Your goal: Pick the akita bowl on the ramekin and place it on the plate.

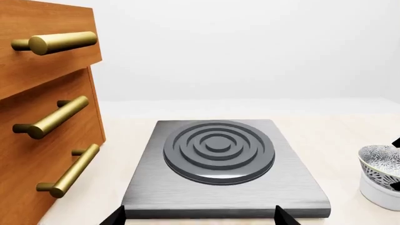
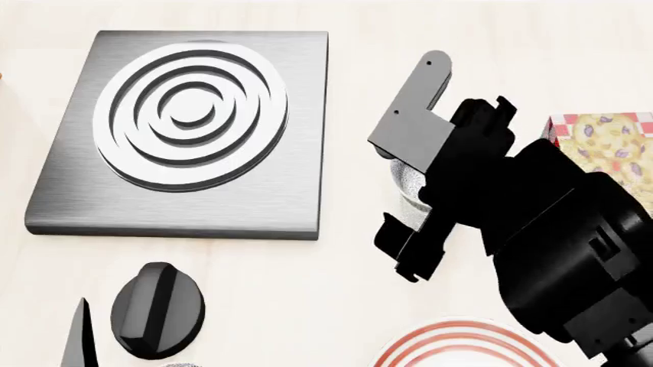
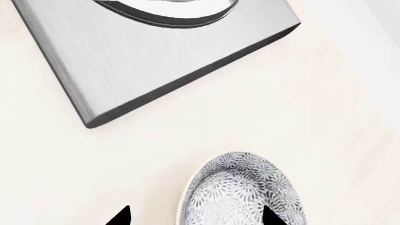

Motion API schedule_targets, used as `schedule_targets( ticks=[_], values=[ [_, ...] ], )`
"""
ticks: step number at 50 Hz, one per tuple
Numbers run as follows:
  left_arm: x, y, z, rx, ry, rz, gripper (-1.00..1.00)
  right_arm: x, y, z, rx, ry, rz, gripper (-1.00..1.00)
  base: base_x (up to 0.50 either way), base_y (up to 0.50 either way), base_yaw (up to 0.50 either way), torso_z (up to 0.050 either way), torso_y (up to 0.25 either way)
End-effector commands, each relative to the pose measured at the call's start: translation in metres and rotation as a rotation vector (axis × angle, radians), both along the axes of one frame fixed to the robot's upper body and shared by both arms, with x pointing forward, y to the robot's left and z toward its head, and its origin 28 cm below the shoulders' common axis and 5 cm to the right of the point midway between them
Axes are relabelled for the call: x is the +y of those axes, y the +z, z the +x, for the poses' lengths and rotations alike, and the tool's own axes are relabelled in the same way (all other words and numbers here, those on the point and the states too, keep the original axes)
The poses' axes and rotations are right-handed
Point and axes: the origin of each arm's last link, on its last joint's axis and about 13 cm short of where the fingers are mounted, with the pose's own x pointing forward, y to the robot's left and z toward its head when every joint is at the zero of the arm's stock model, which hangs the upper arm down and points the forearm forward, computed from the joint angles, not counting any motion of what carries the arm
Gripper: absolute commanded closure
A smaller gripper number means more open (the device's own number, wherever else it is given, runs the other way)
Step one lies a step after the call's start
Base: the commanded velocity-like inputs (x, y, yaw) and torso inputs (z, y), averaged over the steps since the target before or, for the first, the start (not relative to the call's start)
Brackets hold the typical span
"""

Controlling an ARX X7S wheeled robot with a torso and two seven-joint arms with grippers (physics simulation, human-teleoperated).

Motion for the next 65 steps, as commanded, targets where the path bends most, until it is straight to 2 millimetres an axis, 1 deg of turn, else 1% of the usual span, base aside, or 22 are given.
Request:
schedule_targets(
  ticks=[1, 25, 38, 51, 52, 65],
  values=[
    [0.000, 0.000, 0.001, 0.002, 0.001, -0.001, -1.00, -0.002, -0.010, 0.004, 0.057, -0.008, -0.054, -1.00, 0.00, 0.00, 0.00, 0.000, 0.000],
    [0.000, -0.002, 0.001, 0.007, 0.002, 0.003, -1.00, -0.004, -0.015, 0.015, 0.046, -0.052, -0.066, -1.00, 0.00, 0.00, 0.00, 0.000, 0.000],
    [0.000, -0.002, 0.001, 0.006, 0.005, 0.002, -1.00, -0.004, -0.024, 0.020, 0.054, -0.059, -0.060, -1.00, 0.00, 0.00, 0.00, 0.000, 0.000],
    [0.000, -0.002, 0.001, 0.006, 0.004, 0.003, -1.00, -0.005, -0.030, 0.021, 0.057, -0.068, -0.054, -1.00, 0.00, 0.00, 0.00, 0.000, 0.000],
    [0.000, -0.002, 0.001, 0.006, 0.004, 0.002, -1.00, -0.005, -0.030, 0.020, 0.056, -0.067, -0.052, 1.00, 0.00, 0.00, 0.00, 0.000, 0.000],
    [0.000, -0.003, 0.002, 0.010, 0.006, 0.001, -1.00, -0.005, -0.033, 0.017, 0.065, -0.050, -0.050, 1.00, 0.00, 0.00, 0.00, 0.000, 0.000]
  ],
)
